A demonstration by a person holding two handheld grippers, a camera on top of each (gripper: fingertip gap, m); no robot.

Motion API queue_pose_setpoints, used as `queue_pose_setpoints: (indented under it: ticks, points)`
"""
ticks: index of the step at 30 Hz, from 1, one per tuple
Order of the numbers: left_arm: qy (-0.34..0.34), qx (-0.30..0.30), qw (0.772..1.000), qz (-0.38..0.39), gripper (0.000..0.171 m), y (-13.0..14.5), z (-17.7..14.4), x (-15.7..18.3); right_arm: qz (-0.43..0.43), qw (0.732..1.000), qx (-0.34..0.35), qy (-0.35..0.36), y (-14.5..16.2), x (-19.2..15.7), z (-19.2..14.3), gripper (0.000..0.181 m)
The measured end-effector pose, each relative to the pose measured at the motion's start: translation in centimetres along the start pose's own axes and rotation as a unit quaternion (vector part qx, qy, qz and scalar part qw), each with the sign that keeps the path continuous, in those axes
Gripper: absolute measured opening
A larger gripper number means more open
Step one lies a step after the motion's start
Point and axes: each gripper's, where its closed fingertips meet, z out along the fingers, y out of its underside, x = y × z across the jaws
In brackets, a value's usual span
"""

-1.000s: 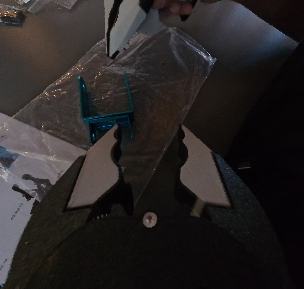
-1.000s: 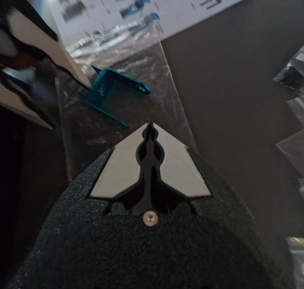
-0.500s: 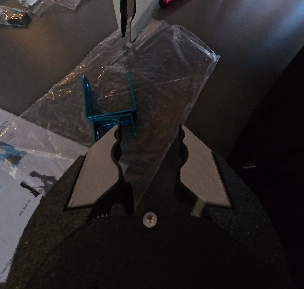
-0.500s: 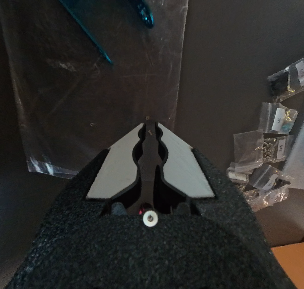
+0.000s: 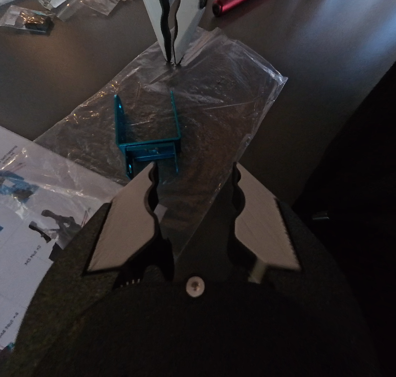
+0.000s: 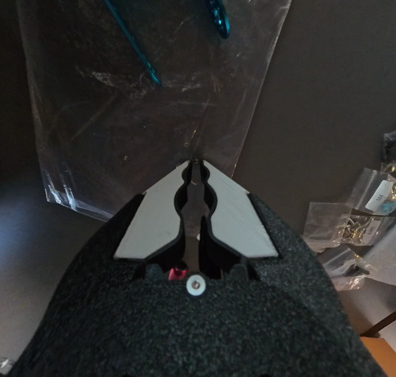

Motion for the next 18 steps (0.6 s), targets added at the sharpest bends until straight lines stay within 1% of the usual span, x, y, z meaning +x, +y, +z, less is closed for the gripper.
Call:
queue_pose_setpoints:
  ticks: [6,8,10,14,18]
  points:
    - [0.014,0.029,0.999,-0.018,0.068,-0.4,-0.7,0.1,-0.027,0.998,-0.043,-0.026,0.0,0.0,0.0,0.006]
    - [0.017,0.042,0.999,-0.025,0.068,-0.5,-1.2,0.0,-0.025,0.998,-0.053,-0.03,0.0,0.1,0.0,0.002]
    - [0.021,0.057,0.997,-0.038,0.068,-0.6,-1.8,-0.2,-0.027,0.998,-0.056,-0.029,-0.1,0.3,0.0,0.001]
    - [0.024,0.092,0.993,-0.069,0.066,-1.5,-3.1,-0.9,-0.029,0.999,-0.024,0.003,-0.2,0.8,-0.1,0.001]
    - [0.022,0.134,0.986,-0.101,0.063,-3.4,-4.2,-2.4,0.008,0.999,0.045,0.012,-0.6,0.7,-0.8,0.001]
